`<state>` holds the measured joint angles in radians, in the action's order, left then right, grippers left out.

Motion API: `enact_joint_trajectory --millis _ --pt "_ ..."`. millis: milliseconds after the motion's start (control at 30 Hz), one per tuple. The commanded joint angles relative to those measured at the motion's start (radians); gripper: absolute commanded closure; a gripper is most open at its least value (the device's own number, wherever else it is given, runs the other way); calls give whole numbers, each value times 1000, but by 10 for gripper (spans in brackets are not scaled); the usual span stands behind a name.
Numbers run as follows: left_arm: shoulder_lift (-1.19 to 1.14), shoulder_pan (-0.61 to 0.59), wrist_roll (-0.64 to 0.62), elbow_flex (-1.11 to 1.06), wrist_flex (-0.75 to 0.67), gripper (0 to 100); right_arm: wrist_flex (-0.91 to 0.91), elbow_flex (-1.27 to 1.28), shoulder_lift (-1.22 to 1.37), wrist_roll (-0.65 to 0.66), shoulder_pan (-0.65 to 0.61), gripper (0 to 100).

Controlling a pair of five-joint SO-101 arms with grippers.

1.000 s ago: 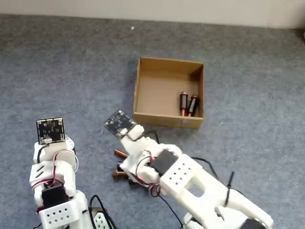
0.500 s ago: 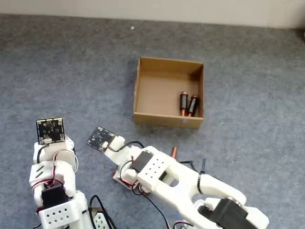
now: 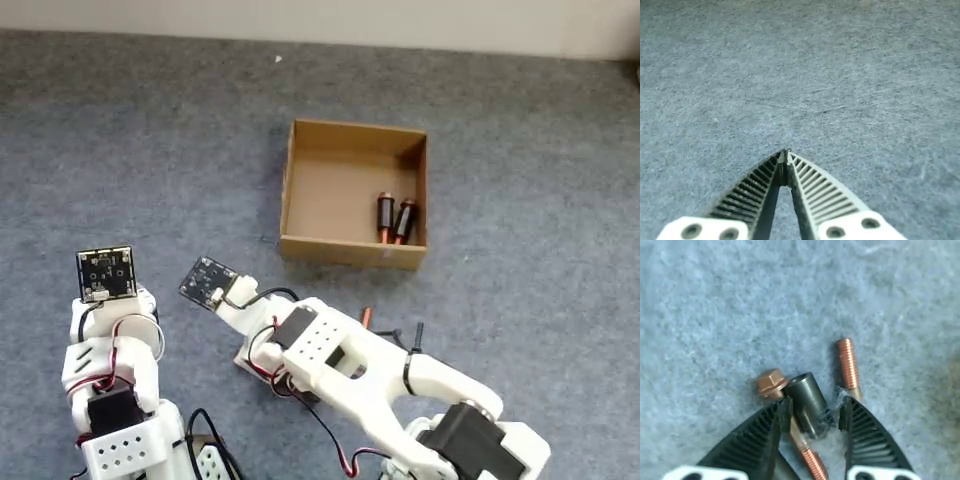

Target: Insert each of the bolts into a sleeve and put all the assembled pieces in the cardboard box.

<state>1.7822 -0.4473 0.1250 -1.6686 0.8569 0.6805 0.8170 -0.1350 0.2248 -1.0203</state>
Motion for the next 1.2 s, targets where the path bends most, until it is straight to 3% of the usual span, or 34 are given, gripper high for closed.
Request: enact_joint_trajectory --millis 0,267,467,733,1167 --pt "10 -5 15 5 -23 993 -7 2 67 32 15 837" --pt "10 -5 15 4 -23 993 -7 2 73 35 56 996" --pt "10 -5 15 2 -23 993 1 2 73 35 139 954" --pt "10 -5 15 2 -23 993 246 -104 76 35 151 920" --pt "10 -5 15 1 -23 993 255 -120 77 35 151 918"
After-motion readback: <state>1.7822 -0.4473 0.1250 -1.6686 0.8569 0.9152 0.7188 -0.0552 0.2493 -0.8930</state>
